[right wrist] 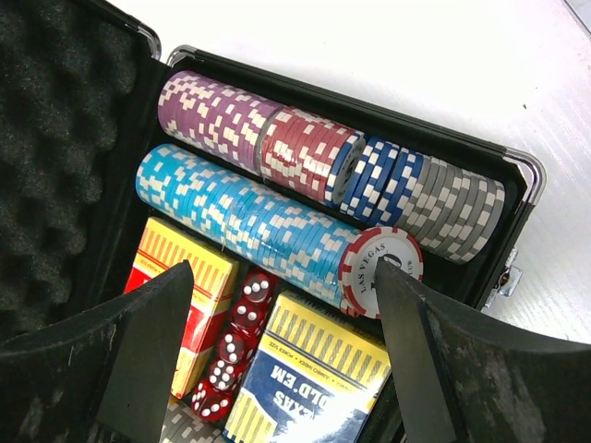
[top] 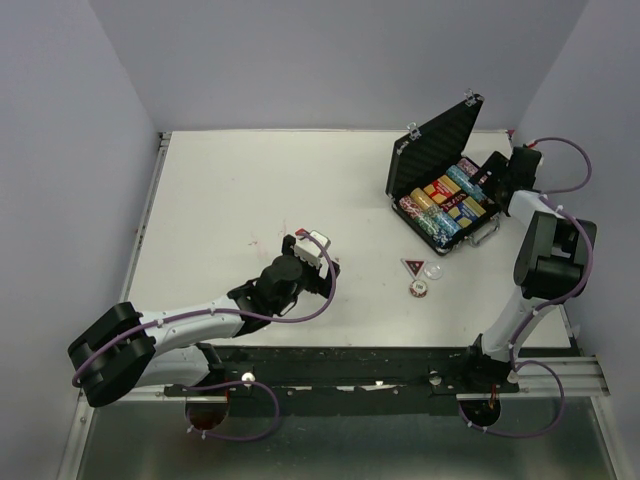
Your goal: Pack up texas hold em set
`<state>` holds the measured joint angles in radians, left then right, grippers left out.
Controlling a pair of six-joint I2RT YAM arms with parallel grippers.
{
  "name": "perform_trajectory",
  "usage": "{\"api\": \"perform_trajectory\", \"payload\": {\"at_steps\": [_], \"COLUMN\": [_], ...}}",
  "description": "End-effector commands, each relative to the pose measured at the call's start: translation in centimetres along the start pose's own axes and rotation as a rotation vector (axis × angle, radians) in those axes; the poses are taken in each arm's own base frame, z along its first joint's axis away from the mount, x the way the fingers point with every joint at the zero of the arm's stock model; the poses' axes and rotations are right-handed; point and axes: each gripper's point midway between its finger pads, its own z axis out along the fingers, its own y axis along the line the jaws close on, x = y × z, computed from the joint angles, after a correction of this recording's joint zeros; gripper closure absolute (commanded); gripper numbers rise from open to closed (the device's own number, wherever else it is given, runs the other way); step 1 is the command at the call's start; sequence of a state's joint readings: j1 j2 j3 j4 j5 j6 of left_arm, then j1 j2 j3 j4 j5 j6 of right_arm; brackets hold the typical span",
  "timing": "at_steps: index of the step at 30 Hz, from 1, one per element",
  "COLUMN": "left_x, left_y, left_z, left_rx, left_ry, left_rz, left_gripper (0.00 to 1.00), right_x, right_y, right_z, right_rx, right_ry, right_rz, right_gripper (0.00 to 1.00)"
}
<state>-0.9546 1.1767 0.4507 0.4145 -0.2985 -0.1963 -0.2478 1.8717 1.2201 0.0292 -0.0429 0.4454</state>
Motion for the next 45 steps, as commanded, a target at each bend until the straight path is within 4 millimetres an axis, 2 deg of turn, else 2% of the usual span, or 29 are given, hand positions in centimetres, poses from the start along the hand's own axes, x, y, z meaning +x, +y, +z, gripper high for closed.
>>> {"api": "perform_trajectory", "payload": {"at_steps": [1,7,11,16,20,27,32,35,39,41,45], "left_x": [-1.1,-1.0,-1.1,-1.1,-1.0,-1.1,-1.2,-1.2,-1.5,-1.9,-2.3], "left_y": [-0.3,-0.3,-0.3,-0.3,-0.3,-0.3,-0.2,-0.2,-1.4,-2.9,-7.8], "left_z": [0.2,0.2,0.2,0.2,0.2,0.1,0.0,0.2,0.4,0.6,1.6], "left_rx": [0.007,0.006,0.008,0.009,0.007,0.006,0.006,0.006,0.010,0.008,0.085], "left_ry": [-0.014,-0.014,-0.015,-0.015,-0.014,-0.017,-0.024,-0.023,-0.023,-0.010,0.044], "left_rz": [-0.013,-0.013,-0.013,-0.015,-0.014,-0.014,-0.013,-0.016,0.002,0.026,0.046], "left_gripper": [0.01,0.01,0.01,0.01,0.01,0.01,0.01,0.01,0.01,0.01,0.01], "right_x": [0.0,0.7,0.4,1.4,1.7,0.8,-0.1,-0.7,-1.0,-0.7,0.1], "right_y": [0.2,-0.6,-1.8,-3.1,-2.9,-2.6,-2.5,-2.7,-2.5,-2.1,-1.9], "right_z": [0.0,0.4,0.3,-0.1,-0.1,-1.0,-2.8,-4.6,-7.7,-9.1,-11.7], "right_rx": [0.007,0.042,0.107,0.168,0.154,0.148,0.147,0.156,0.153,0.135,0.112], "right_ry": [-0.001,0.014,-0.009,0.017,0.025,-0.007,-0.046,-0.075,-0.110,-0.118,-0.123], "right_rz": [0.012,0.018,0.019,0.022,0.024,0.011,-0.004,-0.011,-0.017,-0.020,-0.025], "right_gripper": [0.14,0.14,0.14,0.14,0.14,0.13,0.12,0.12,0.12,0.12,0.12]}}
